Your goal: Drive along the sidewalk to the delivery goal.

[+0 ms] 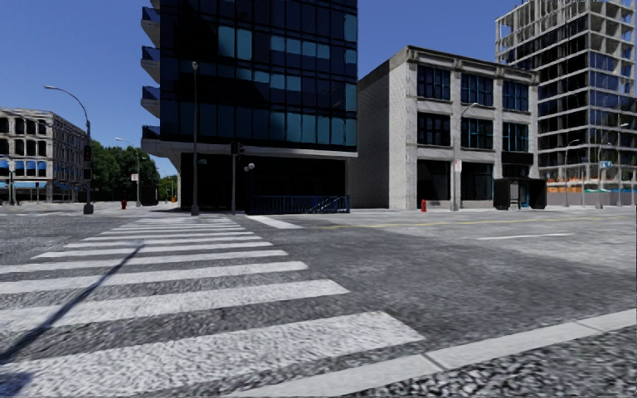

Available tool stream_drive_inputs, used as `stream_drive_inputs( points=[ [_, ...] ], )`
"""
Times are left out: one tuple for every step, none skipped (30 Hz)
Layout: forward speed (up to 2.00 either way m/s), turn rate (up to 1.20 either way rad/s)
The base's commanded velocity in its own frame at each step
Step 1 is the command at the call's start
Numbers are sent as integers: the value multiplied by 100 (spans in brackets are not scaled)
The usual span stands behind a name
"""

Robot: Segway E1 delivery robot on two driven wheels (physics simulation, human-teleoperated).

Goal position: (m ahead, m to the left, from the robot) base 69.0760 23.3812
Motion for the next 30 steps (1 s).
stream_drive_inputs(
  points=[
    [200, 112],
    [200, 113],
    [200, 113],
    [200, 69],
    [200, 69],
    [200, 46],
    [200, 34],
    [200, 22],
    [200, 5],
    [200, 0],
    [200, 0],
    [200, 0],
    [200, 0],
    [200, 0],
    [200, 0],
    [200, 0],
    [200, 0],
    [200, 0],
    [200, 0],
    [200, 0],
    [200, 0],
    [200, 0],
    [200, 0],
    [200, 0],
    [200, 0],
    [200, 0],
    [200, 0],
    [200, 0],
    [200, 0],
    [200, 0]
  ],
)
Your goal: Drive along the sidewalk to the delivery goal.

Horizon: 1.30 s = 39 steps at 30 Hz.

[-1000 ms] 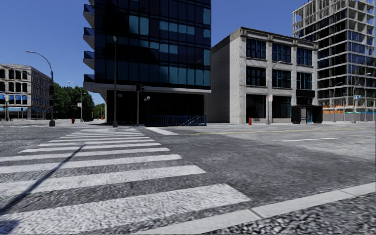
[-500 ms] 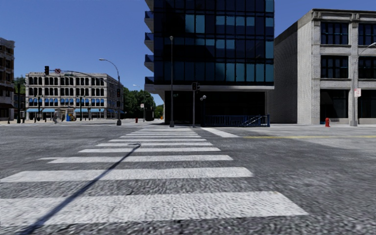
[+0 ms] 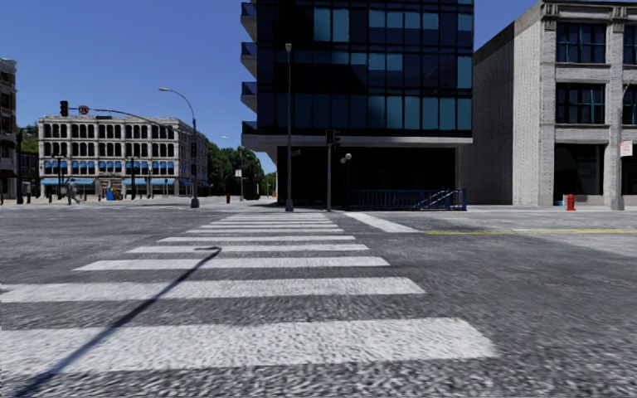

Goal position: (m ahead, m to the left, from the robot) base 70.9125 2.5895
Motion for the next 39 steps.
stream_drive_inputs(
  points=[
    [200, 0],
    [200, 0],
    [200, 0],
    [200, 0],
    [200, 0],
    [200, 0],
    [200, 0],
    [200, 0],
    [200, 0],
    [200, 0],
    [200, 0],
    [200, 0],
    [200, 0],
    [200, 0],
    [200, 0],
    [200, 0],
    [200, 0],
    [200, 0],
    [200, 0],
    [200, 0],
    [200, 0],
    [200, 0],
    [200, 0],
    [200, 0],
    [200, 0],
    [200, 0],
    [200, 0],
    [200, 0],
    [200, 0],
    [200, 0],
    [200, 0],
    [200, 0],
    [200, 0],
    [200, 0],
    [200, 0],
    [200, 0],
    [200, 0],
    [200, 0],
    [200, 0]
  ],
)
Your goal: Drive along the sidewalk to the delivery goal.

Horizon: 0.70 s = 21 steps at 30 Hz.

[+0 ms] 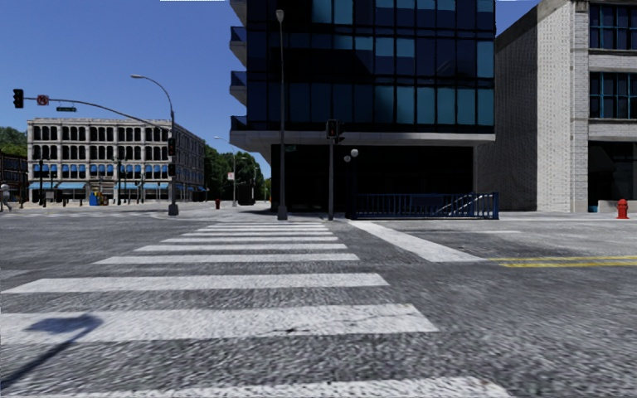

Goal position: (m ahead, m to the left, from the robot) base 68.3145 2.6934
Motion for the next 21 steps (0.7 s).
stream_drive_inputs(
  points=[
    [200, 0],
    [200, 0],
    [200, 0],
    [200, 0],
    [200, 0],
    [200, 0],
    [200, 0],
    [200, 0],
    [200, 0],
    [200, 3],
    [200, 3],
    [200, 12],
    [200, 21],
    [200, 25],
    [200, 25],
    [200, 70],
    [200, 95],
    [200, 103],
    [200, 57],
    [200, 57],
    [200, 12]
  ],
)
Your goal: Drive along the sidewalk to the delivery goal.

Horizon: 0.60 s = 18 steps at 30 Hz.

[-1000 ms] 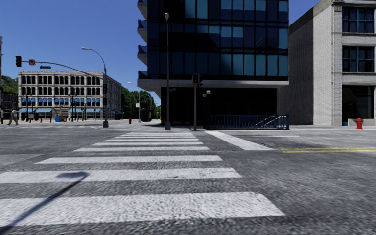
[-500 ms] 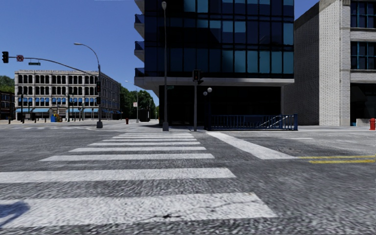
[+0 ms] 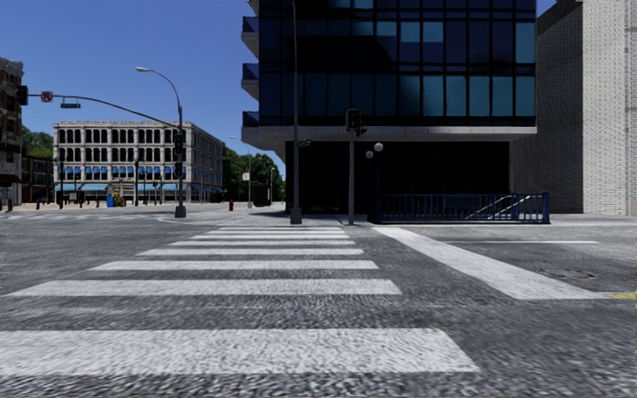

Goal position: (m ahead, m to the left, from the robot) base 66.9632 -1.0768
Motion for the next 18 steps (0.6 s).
stream_drive_inputs(
  points=[
    [200, 3],
    [200, 2],
    [200, 0],
    [200, 0],
    [200, 0],
    [200, 0],
    [200, 0],
    [200, 0],
    [200, 0],
    [200, 0],
    [200, 0],
    [200, 0],
    [200, 0],
    [200, 1],
    [200, 24],
    [200, 24],
    [200, 72],
    [200, 89]
  ],
)
